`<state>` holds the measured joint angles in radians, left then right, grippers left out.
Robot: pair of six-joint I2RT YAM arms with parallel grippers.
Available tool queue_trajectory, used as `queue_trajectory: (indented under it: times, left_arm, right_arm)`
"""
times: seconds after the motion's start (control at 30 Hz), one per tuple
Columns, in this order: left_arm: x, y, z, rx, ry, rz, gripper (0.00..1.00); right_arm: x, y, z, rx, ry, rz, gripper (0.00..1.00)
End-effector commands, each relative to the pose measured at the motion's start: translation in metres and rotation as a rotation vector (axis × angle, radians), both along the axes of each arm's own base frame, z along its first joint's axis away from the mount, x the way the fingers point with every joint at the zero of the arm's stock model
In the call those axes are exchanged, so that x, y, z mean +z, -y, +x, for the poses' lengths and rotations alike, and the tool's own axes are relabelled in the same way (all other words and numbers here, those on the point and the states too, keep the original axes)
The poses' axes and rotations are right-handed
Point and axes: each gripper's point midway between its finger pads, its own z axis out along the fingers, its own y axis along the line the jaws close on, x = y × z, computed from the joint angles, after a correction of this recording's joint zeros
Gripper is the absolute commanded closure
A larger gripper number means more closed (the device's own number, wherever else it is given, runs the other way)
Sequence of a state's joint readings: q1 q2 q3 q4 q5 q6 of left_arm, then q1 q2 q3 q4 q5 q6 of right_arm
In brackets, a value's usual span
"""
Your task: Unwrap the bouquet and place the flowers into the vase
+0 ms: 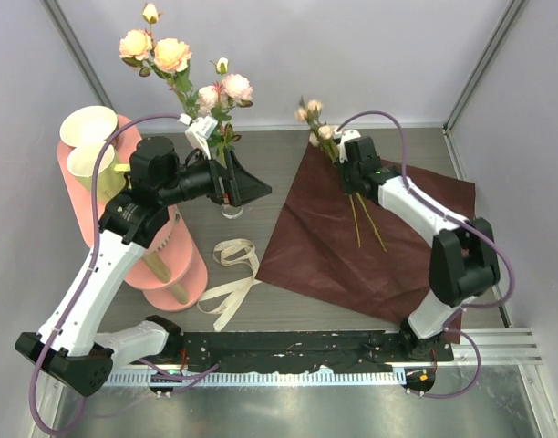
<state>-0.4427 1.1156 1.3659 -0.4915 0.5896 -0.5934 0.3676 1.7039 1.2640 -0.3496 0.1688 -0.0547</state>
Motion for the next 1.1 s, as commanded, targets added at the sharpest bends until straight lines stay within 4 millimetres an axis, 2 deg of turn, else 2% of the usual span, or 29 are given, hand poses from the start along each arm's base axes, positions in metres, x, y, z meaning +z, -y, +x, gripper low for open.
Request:
queue_trajectory:
  times: [0.0, 0.1, 0.3, 0.4, 0.53, 0.57, 0.67, 0.77, 0.83, 0.93, 1.03, 1.07]
  left_arm:
    - [0.015, 0.004, -0.002, -0.023, 0.031, -0.058, 0.0]
    - [0.014, 0.006, -0.001, -0.026, 0.017, -0.069, 0.0]
    - [0.014, 0.013, 0.0, -0.051, -0.026, -0.104, 0.0]
    - [0.019, 0.014, 0.0, -0.053, -0.02, -0.119, 0.0]
    - [0.023, 0.015, 0.004, -0.039, -0.016, -0.136, 0.01]
    - [0.023, 0.016, 0.005, -0.038, -0.02, -0.14, 0.01]
    - [0.022, 0.021, 0.009, -0.046, -0.044, -0.16, 0.04]
    - [0.026, 0.032, 0.008, -0.07, -0.049, -0.184, 0.09]
    - [0.028, 0.045, 0.005, -0.083, -0.033, -0.182, 0.1]
    - [0.029, 0.065, 0.001, -0.078, 0.005, -0.159, 0.1]
    - [0.031, 0.069, 0.012, 0.017, 0.029, -0.162, 0.17]
    - [0.032, 0.068, 0.014, 0.037, 0.035, -0.167, 0.23]
  right_arm:
    - [0.062, -0.008, -0.017, 0.012, 0.118, 0.126, 0.99]
    - [0.077, -0.015, -0.034, 0.014, 0.151, 0.233, 0.99]
    - [0.083, -0.006, -0.045, -0.044, 0.147, 0.288, 0.99]
    - [0.094, -0.009, -0.05, -0.036, 0.138, 0.322, 0.99]
    - [0.126, -0.008, -0.057, -0.025, 0.198, 0.358, 0.99]
    - [0.14, -0.013, -0.063, 0.011, 0.219, 0.39, 0.99]
    - [0.16, -0.027, -0.076, 0.101, 0.261, 0.466, 0.99]
    - [0.177, -0.053, -0.099, 0.256, 0.272, 0.59, 0.99]
    - [0.187, -0.071, -0.117, 0.357, 0.26, 0.682, 0.99]
    - [0.209, -0.086, -0.141, 0.47, 0.329, 0.779, 0.99]
    - [0.228, -0.094, -0.159, 0.531, 0.381, 0.871, 0.99]
    - [0.229, -0.097, -0.163, 0.543, 0.386, 0.891, 0.99]
